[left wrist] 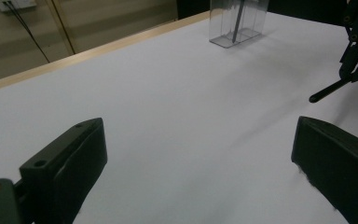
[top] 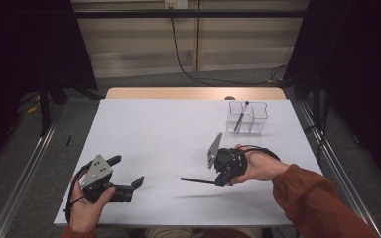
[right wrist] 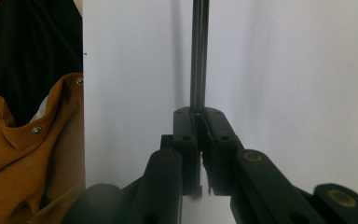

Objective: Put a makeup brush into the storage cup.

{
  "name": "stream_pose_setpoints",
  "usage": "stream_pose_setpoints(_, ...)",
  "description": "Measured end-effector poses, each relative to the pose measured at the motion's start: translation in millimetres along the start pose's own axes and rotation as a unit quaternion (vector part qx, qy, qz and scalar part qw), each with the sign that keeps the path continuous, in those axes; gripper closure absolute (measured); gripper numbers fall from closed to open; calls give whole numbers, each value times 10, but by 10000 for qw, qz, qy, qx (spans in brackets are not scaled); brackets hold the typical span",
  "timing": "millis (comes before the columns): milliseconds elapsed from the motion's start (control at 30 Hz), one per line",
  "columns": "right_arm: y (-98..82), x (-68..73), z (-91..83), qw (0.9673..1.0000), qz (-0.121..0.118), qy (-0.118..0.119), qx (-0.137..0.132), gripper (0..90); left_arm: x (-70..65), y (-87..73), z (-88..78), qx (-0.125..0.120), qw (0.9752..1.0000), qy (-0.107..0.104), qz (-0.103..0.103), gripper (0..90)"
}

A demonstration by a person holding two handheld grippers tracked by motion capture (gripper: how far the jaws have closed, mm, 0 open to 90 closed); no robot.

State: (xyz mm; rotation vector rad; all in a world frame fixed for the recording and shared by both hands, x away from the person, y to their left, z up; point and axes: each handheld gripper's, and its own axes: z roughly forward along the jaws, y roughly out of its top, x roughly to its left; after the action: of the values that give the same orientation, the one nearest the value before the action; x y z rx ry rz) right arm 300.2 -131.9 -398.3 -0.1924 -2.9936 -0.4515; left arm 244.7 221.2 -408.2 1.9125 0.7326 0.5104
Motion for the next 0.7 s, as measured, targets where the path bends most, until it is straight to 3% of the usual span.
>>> stream_pose_setpoints(133,-10,-20,-2,10000,18,-9,16,839,-14,90,34,55,9998,-149,104,34)
stream_pose_setpoints(400,-10,-38,-6,10000,39,29,-58,839,-99,274,131,-80,9983,-510,267,42)
stream_pose_setpoints(500,-6,-31,-1,10000,58,45,-42,839,-135,320,205,-69,9961,-834,285,43)
stream_pose_setpoints(700,-4,-36,-5,9999,39,22,-106,839,-225,391,329,96,9929,-1081,485,42)
